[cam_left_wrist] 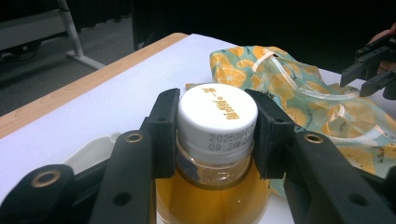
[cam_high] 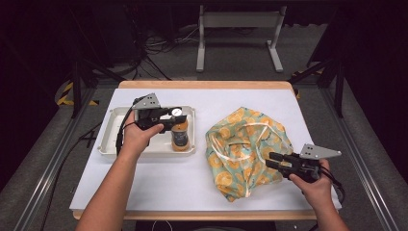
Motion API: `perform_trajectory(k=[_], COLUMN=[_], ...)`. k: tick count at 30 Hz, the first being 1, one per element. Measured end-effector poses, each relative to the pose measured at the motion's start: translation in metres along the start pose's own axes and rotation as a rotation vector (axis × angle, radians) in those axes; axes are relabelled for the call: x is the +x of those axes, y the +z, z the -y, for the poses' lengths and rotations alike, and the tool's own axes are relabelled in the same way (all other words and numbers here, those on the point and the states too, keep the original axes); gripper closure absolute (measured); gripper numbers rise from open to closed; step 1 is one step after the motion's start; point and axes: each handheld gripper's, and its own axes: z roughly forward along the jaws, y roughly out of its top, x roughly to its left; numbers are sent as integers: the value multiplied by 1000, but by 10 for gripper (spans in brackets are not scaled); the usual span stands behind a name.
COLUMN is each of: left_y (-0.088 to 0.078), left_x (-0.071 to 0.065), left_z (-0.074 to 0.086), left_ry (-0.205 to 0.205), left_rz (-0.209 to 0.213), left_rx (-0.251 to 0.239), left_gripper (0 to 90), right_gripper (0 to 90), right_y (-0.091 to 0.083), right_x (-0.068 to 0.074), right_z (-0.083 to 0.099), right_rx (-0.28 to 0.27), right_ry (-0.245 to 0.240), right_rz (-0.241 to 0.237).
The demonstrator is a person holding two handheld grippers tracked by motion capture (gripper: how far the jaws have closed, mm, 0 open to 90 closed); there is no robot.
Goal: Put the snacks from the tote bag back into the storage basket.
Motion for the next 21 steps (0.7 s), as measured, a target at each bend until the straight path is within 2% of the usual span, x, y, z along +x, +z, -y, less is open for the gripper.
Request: perform_trajectory(k=[7, 11, 13, 21], left_y=[3, 4, 4, 7], left_x=[-1, 0, -1, -3], left_z=[3, 3, 3, 3], left_ry=[-5, 14, 5, 26], left_rz=[3, -3, 0, 4], left_rx=[2, 19, 18, 26], left_gripper=[584, 583, 583, 582], right_gripper=[638, 638, 637, 636], right_y=[0, 0, 0, 0], right_x=[0, 0, 0, -1], right_z=[0, 0, 0, 0], right_rx=[1, 1, 1, 0], right_ry=[0, 2, 3, 5], right_rz=[-2, -1, -1, -2])
